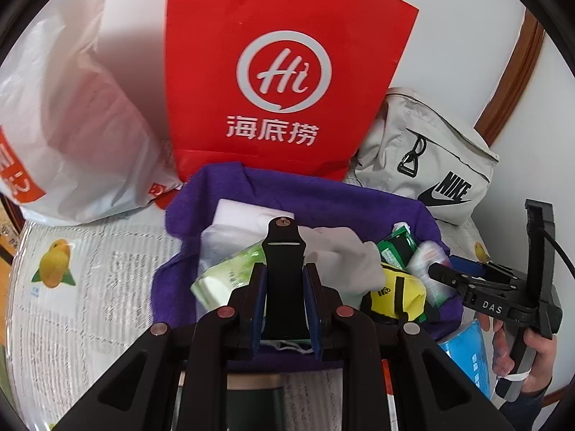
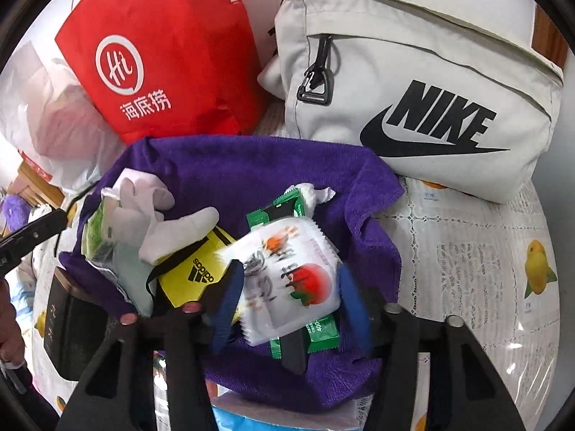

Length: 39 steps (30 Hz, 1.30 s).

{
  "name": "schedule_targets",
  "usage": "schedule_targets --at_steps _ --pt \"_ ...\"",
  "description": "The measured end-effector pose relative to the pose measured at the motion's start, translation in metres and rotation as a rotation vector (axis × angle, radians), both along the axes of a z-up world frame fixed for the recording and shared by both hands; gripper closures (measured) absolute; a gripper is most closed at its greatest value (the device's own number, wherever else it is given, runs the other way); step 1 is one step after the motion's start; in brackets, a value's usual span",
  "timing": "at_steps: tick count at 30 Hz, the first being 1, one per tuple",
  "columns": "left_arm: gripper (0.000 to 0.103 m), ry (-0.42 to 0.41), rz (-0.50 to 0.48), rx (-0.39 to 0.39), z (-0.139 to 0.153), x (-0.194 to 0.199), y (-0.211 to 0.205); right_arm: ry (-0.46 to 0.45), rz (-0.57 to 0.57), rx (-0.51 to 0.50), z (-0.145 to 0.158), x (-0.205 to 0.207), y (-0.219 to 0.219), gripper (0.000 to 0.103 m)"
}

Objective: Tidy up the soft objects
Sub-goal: 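Lower the strap piece and sachet onto the towel and open both tools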

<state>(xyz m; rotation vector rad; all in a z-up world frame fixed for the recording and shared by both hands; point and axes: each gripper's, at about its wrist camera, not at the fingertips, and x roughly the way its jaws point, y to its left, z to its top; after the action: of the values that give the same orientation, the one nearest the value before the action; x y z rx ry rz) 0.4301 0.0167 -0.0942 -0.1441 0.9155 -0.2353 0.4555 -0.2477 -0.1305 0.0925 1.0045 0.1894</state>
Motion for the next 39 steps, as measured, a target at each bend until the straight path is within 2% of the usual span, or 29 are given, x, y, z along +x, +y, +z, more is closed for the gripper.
schedule_targets --at_steps 5,12,24,25,26,27,28,34,39 --pt "0.083 0.004 -0.024 -0.020 -0.002 0.008 -0.010 -0.005 0.007 -0.003 0.006 -0.006 0.001 0.044" --pt "0.083 0.012 -0.054 -0.002 -0.008 0.019 -0.032 -0.047 0.012 -0.020 0.023 -0.032 0.002 0.044" --pt "0.082 0.032 -0.041 0.030 -0.016 0.038 -0.043 -0.041 -0.015 -0.007 0.028 -0.058 -0.005 0.044" --pt "0.080 0.034 -0.038 0.030 -0.016 0.039 -0.044 -0.041 -0.015 -0.005 0.027 -0.059 -0.006 0.044" --pt "0.070 0.037 -0.035 0.029 -0.015 0.039 -0.044 -0.040 -0.016 -0.004 0.027 -0.059 -0.006 0.044" --pt "0.054 0.040 -0.023 0.033 -0.014 0.039 -0.043 -0.039 -0.016 -0.004 0.027 -0.060 -0.005 0.044" --pt "0.050 0.032 -0.016 0.038 -0.012 0.039 -0.043 -0.036 -0.018 -0.003 0.027 -0.062 -0.005 0.044" --pt "0.042 0.024 0.022 0.061 0.002 0.028 -0.033 -0.041 -0.008 0.000 0.033 -0.077 0.000 0.044" --pt "0.036 0.009 0.032 0.101 0.014 0.010 -0.031 -0.054 -0.008 0.002 0.041 -0.090 0.004 0.039"
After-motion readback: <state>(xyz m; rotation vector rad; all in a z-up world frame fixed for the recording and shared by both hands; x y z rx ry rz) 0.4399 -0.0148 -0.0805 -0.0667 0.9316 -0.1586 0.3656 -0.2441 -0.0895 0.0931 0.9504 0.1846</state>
